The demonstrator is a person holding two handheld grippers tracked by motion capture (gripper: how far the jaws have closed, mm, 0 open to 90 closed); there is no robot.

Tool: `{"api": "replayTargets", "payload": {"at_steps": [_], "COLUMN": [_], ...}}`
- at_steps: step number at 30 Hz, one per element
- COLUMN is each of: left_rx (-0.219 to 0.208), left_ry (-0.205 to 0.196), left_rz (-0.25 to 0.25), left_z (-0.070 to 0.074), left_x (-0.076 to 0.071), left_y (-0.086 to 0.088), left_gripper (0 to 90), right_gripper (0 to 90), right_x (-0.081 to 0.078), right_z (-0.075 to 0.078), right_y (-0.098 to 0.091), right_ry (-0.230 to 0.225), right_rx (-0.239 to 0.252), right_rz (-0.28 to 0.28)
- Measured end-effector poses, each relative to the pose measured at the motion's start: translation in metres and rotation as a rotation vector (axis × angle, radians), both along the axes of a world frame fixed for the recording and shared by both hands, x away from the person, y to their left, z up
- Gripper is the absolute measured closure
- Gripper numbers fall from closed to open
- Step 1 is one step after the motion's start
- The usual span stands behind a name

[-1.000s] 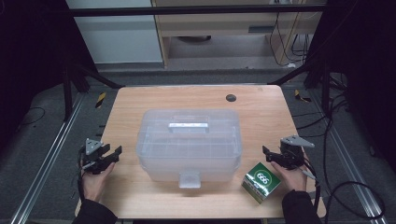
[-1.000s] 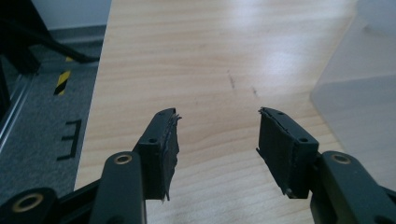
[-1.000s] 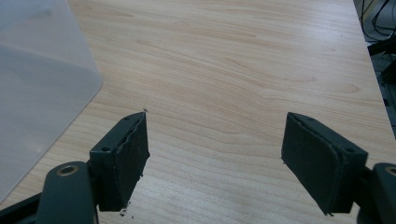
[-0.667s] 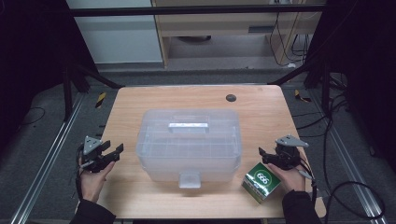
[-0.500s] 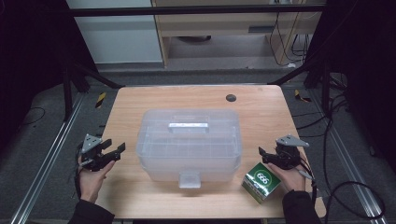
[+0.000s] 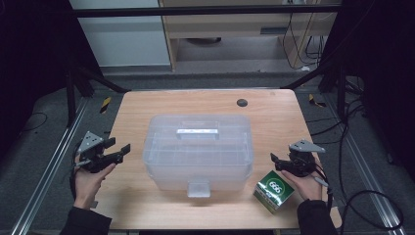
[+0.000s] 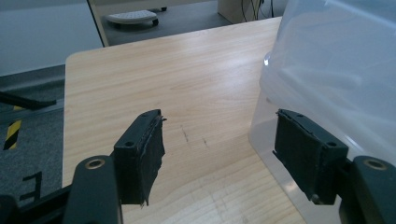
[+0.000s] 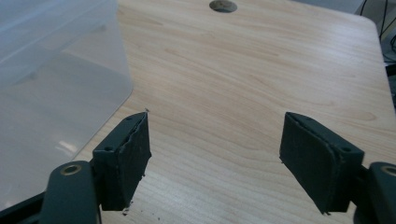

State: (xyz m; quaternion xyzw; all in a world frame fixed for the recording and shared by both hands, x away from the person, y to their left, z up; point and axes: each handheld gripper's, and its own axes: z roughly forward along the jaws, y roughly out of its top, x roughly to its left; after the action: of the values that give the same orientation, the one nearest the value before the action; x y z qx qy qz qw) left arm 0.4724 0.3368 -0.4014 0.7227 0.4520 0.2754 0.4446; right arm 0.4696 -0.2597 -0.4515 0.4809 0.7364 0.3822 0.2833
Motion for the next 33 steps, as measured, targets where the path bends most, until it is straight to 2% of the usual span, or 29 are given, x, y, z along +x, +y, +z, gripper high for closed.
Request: {"api": "replayTargets", "payload": {"at_steps": [2,3,6,11,13,18,21,28,29,30,33], "left_rx": [0.005,0.005,0.01,0.041,0.064,0.077,0.089,0.11,0.122,0.12,0.134], "left_ry": [-0.009,-0.009,-0.031,-0.042,-0.062,-0.083,-0.091,-0.1,-0.117,-0.105,-0.113], "left_rz": [-0.012,-0.012,-0.027,-0.053,-0.063,-0.103,-0.126,-0.178,-0.191,-0.195,-0.225], "left_z": [0.007,0.007,0.019,0.032,0.043,0.059,0.065,0.076,0.078,0.08,0.086], "left_x": [0.002,0.002,0.004,0.006,0.007,0.007,0.008,0.008,0.009,0.007,0.007], "left_y": [0.0,0.0,-0.001,-0.003,-0.005,-0.011,-0.017,-0.029,-0.031,-0.033,-0.039], "left_gripper": [31.6,31.6,31.5,31.4,31.4,31.4,31.4,31.0,31.0,31.0,30.7], "right_gripper": [25.2,25.2,24.8,24.4,24.0,24.1,24.1,24.0,23.9,23.9,23.9], "right_x": [-0.001,-0.001,-0.001,-0.002,0.0,-0.001,-0.001,0.0,0.0,0.0,0.0], "right_z": [0.001,0.001,0.002,0.003,0.003,0.003,0.004,0.003,0.002,0.002,0.002], "right_y": [-0.001,-0.001,-0.002,-0.001,-0.001,-0.001,-0.002,0.0,0.0,0.0,0.0], "right_ry": [-0.014,-0.014,-0.01,-0.004,-0.001,0.004,-0.004,0.007,0.009,0.014,0.015], "right_rx": [0.008,0.008,0.005,0.007,-0.001,-0.005,0.005,-0.004,-0.004,-0.003,-0.007], "right_rz": [-0.009,-0.009,-0.009,0.002,0.012,0.008,0.011,0.016,0.018,0.018,0.024]}}
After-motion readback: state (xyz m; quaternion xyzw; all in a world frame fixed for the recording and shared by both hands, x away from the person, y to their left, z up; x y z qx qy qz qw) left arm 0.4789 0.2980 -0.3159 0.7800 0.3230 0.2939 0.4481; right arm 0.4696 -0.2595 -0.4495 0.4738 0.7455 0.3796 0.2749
